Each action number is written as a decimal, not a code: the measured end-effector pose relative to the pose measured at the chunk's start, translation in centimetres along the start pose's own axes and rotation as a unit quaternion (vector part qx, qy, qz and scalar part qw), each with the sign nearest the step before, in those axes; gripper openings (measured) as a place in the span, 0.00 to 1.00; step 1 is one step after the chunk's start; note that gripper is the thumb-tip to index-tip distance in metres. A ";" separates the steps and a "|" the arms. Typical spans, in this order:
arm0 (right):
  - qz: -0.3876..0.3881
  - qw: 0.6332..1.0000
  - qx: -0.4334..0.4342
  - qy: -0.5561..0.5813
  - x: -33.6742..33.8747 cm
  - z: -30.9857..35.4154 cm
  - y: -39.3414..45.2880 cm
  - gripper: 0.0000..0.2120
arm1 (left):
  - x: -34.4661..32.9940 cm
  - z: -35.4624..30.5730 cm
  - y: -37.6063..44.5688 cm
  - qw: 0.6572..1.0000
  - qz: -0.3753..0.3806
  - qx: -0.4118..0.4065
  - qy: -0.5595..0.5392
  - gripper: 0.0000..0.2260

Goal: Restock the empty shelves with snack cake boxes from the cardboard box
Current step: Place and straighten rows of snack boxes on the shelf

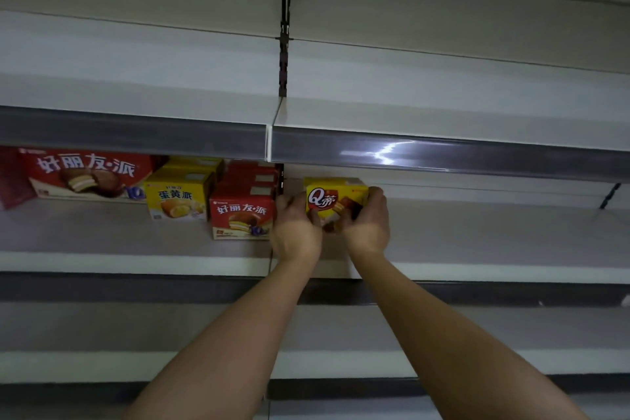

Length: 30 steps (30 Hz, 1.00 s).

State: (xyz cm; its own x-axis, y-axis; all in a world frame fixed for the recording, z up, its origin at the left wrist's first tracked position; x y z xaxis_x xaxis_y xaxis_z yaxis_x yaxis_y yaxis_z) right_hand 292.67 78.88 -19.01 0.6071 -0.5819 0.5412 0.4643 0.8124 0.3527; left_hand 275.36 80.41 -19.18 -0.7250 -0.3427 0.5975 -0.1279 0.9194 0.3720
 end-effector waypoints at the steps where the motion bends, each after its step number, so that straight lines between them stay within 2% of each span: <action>1: 0.014 0.999 0.006 -0.052 -0.2 -0.1 0.4 0.21 | -0.5 0.3 0.1 1.000 0.015 0.009 0.004 0.14; 2: 0.026 0.995 0.013 -0.096 -0.5 -0.2 0.8 0.22 | -1.1 0.5 0.3 0.999 0.028 0.020 0.000 0.14; 4: 0.048 0.993 0.009 -0.110 -1.3 -0.7 1.4 0.21 | -2.1 1.0 0.6 0.998 0.045 0.043 -0.023 0.16; 7: 0.084 0.994 0.004 -0.063 -3.2 -1.2 2.7 0.17 | -4.0 2.2 1.9 0.991 0.062 0.085 -0.085 0.20; 9: 0.104 0.994 0.008 -0.025 -4.7 -1.3 3.7 0.16 | -5.6 3.0 3.2 0.984 0.072 0.100 -0.131 0.26; 11: 0.118 0.993 0.015 0.001 -5.9 -1.5 4.4 0.16 | -7.0 3.6 4.4 0.979 0.080 0.111 -0.152 0.32; 14: 0.130 0.991 0.016 0.022 -7.4 -1.9 5.4 0.19 | -8.7 4.6 5.9 0.971 0.091 0.123 -0.183 0.36; 19: 0.155 0.981 -0.045 0.105 -9.6 -3.0 6.7 0.21 | -10.7 6.5 9.0 0.954 0.094 0.122 -0.256 0.40; 21: 0.167 0.966 -0.091 0.176 -10.8 -3.4 7.1 0.27 | -12.0 7.7 10.7 0.945 0.087 0.123 -0.290 0.43; 23: 0.177 0.944 -0.132 0.246 -12.0 -3.7 7.7 0.29 | -14.3 9.8 12.9 0.938 0.079 0.122 -0.316 0.43; 25: 0.187 0.930 -0.145 0.281 -13.0 -3.8 8.5 0.25 | -15.6 10.7 13.8 0.941 0.078 0.119 -0.307 0.42; 30: 0.206 0.926 -0.147 0.280 -14.3 -4.1 8.9 0.29 | -12.6 7.5 11.3 0.950 0.086 0.129 -0.271 0.39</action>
State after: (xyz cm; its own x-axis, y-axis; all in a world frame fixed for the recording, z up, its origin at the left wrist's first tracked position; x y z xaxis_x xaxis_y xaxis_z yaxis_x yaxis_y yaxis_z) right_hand 290.76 94.30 -26.72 0.9729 -0.2193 0.0730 0.2240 0.9726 -0.0628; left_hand 278.03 96.61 -27.80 -0.9834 -0.0973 0.1531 -0.0869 0.9935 0.0728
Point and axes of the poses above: each hand's wrist, its own y-axis towards the middle knuckle, its own x-axis out of the back of the hand, z = x × y, the point moved 10 cm from there along y, towards the middle knuckle, and after that the axes turned 4 degrees about z, right-handed, at the moved point
